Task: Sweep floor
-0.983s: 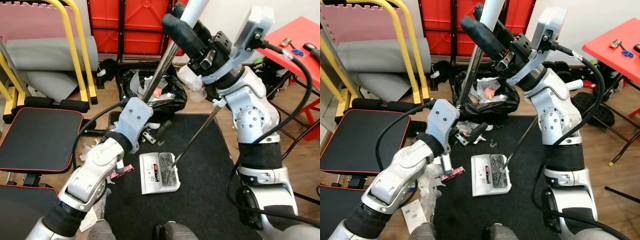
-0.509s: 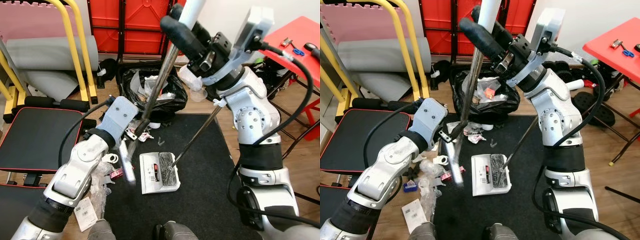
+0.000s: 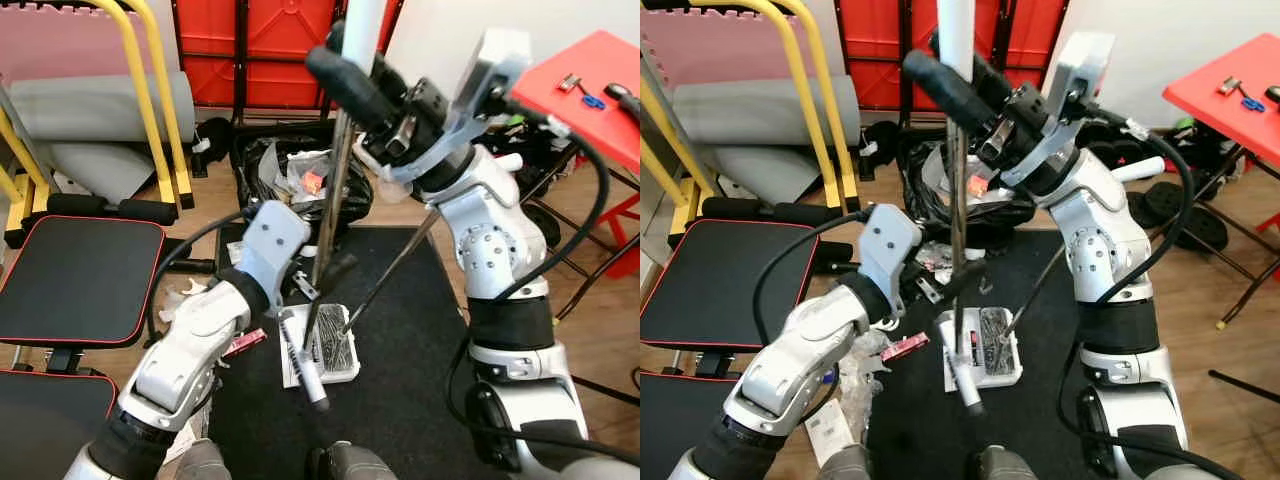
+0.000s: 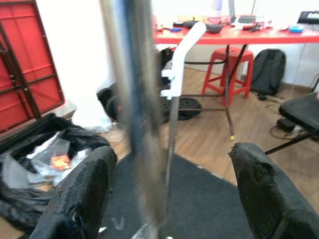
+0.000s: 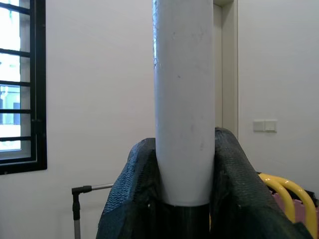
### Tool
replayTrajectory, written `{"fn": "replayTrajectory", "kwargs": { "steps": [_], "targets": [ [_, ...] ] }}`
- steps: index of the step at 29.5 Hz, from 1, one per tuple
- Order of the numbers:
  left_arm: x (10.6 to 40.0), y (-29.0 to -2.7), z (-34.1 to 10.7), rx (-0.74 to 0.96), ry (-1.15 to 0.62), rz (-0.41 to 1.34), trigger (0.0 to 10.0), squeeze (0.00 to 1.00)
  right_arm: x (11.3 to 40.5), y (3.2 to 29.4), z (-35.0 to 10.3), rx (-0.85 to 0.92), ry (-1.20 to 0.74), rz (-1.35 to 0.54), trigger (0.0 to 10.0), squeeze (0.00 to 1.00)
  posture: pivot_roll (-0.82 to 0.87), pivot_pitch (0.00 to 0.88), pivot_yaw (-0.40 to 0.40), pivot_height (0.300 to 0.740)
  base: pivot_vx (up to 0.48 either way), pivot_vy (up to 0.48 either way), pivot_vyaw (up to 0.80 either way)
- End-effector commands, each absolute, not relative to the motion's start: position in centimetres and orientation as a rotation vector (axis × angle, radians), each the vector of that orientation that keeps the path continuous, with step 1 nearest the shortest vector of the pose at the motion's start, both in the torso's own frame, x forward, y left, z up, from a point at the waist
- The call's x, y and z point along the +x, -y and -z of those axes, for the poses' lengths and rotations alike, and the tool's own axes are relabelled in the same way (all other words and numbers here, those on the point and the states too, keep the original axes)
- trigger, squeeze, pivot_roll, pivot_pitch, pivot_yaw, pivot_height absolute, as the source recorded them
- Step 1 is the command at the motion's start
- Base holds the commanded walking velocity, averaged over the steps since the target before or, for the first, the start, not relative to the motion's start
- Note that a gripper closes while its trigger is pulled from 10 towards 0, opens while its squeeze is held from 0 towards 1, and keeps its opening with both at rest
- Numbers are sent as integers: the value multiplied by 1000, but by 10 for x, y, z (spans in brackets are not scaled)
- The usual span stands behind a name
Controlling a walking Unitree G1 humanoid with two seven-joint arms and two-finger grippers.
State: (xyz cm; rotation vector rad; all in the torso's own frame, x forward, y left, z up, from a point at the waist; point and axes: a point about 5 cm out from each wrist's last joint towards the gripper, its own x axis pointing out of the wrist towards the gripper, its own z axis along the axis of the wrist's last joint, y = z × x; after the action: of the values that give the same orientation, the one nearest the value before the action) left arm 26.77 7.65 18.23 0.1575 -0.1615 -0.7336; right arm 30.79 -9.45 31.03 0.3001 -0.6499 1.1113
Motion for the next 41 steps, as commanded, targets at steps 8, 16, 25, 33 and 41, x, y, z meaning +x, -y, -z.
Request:
{"fn": "replayTrajectory", "kwargs": {
  "steps": [8,16,25,33,41],
  "targets": [
    [277,-47,-197,74,225,723,10000,0,301,92,-318,323,711,-1111,10000,0,-114,138,-148,740,0,0,0],
    [282,-34,-202,68,254,722,0,0,300,90,-318,334,712,-1099,10000,0,-127,138,-141,740,0,0,0],
    [282,-47,-192,89,217,709,0,0,300,95,-318,317,713,-1082,10000,0,-125,139,-141,740,0,0,0],
    [282,-63,-182,116,175,690,0,0,301,103,-319,287,709,-1077,10000,0,-124,140,-144,740,0,0,0],
    [289,-69,-180,177,188,598,0,0,307,105,-312,279,654,-1017,10000,953,-126,140,-143,740,0,0,0]
  ]
}}
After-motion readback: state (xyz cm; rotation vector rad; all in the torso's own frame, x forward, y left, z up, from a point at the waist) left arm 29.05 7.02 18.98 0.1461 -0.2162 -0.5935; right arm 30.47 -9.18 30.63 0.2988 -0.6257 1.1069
